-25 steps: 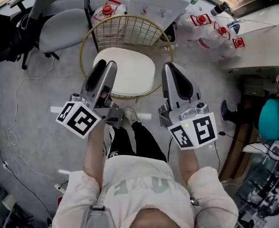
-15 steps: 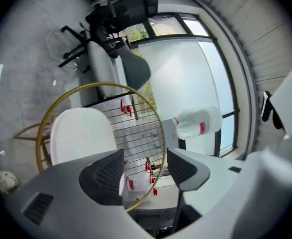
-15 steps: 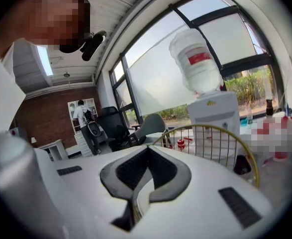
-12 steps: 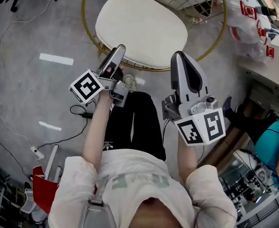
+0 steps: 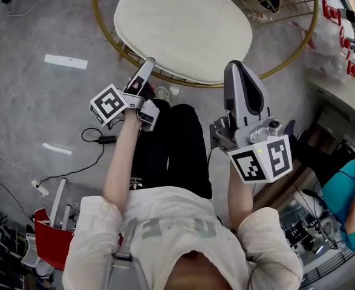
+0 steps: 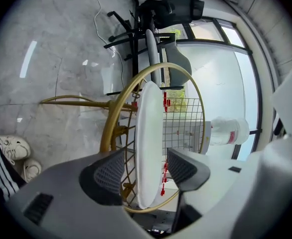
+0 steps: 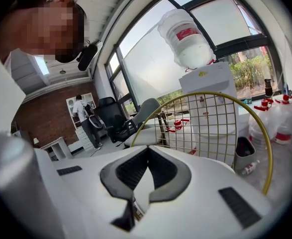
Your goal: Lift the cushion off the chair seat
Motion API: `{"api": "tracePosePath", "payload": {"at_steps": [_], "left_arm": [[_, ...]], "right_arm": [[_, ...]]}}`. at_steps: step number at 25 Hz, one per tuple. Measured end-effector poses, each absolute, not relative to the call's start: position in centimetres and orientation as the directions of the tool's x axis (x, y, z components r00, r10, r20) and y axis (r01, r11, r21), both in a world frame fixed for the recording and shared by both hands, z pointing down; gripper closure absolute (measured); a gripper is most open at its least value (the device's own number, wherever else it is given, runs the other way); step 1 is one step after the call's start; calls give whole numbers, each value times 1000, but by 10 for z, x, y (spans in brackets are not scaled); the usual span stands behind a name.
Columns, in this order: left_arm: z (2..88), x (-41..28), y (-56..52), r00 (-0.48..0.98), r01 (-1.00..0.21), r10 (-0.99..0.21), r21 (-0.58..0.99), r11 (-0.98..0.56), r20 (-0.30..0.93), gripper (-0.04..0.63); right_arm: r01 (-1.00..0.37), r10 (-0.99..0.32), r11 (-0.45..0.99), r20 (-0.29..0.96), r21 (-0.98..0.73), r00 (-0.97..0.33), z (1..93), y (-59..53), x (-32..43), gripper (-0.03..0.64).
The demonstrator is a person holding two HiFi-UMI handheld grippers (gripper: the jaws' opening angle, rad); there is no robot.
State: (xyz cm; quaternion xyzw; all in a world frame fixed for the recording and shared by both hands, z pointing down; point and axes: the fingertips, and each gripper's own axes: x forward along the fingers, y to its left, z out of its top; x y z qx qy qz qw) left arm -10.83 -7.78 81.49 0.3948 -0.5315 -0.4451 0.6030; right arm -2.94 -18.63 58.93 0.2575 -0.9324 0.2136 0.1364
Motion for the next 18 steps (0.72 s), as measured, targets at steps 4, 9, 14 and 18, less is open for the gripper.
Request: {"api": "tracePosePath", "payload": {"at_steps": [4, 9, 14, 18], "left_arm": [[827, -108, -79, 45, 99, -945, 940, 326, 323, 336], [832, -107, -98, 72, 98, -943, 939, 331, 325, 337], [829, -115, -110, 91, 92, -950, 947, 308, 300, 339], [831, -112, -124, 125, 75, -949, 951, 299, 289, 342]], "right_arm": [[-522, -395, 780, 377, -345, -838, 602, -187, -38, 601], [-493, -355, 791, 385, -363, -852, 609, -186, -48, 600], [-461, -325, 790, 362, -404, -874, 604, -186, -58, 600], [-449, -325, 797, 340, -403, -882, 600, -200, -65, 601]]}}
